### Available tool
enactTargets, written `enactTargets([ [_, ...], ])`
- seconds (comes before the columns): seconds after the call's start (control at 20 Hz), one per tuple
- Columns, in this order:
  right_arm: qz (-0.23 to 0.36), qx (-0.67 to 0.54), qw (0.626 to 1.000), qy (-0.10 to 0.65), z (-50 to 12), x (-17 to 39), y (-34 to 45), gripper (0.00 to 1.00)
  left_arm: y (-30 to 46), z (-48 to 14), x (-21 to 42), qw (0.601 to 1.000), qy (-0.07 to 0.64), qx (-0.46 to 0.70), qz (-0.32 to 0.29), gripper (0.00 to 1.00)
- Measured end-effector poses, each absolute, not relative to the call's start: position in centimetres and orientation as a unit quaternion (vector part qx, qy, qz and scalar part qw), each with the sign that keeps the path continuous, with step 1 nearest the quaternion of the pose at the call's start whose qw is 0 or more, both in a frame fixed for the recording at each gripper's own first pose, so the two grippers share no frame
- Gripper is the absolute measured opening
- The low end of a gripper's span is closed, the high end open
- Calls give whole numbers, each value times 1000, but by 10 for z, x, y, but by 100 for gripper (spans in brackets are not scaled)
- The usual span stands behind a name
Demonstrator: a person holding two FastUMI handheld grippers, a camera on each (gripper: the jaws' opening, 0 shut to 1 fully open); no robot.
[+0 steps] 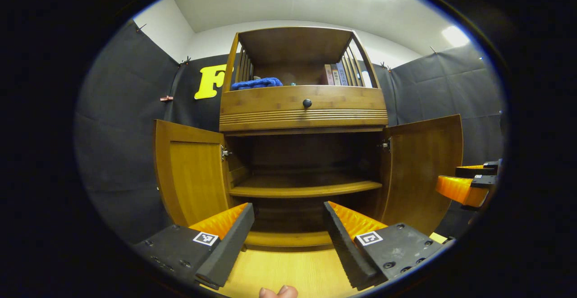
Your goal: Open the right door of the double-door shoe cabinet with the right hand, and open the left door with the left hand.
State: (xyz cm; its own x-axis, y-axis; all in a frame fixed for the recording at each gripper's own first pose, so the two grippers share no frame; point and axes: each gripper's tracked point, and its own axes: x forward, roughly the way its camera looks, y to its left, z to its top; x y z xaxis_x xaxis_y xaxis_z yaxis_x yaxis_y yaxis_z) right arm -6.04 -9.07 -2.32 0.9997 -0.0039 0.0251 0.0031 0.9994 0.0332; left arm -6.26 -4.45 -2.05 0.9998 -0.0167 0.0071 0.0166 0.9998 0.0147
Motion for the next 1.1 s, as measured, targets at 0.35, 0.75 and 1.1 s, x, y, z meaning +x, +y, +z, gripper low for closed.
enactTargets([
  [0.35, -6, 19, 1000, -12, -25, -53, -99, 98, -51, -25, -55, 1000, 2, 18, -13, 93],
  [0.75, -4, 15, 1000, -16, -23, -51, -104, 100, -57, -25, -52, 1000, 0, 22, -17, 93],
  [1.1, -4, 16, 1000, -16, -23, -52, -107, 100, -63, -23, -51, 999, 1, 26, -25, 93],
])
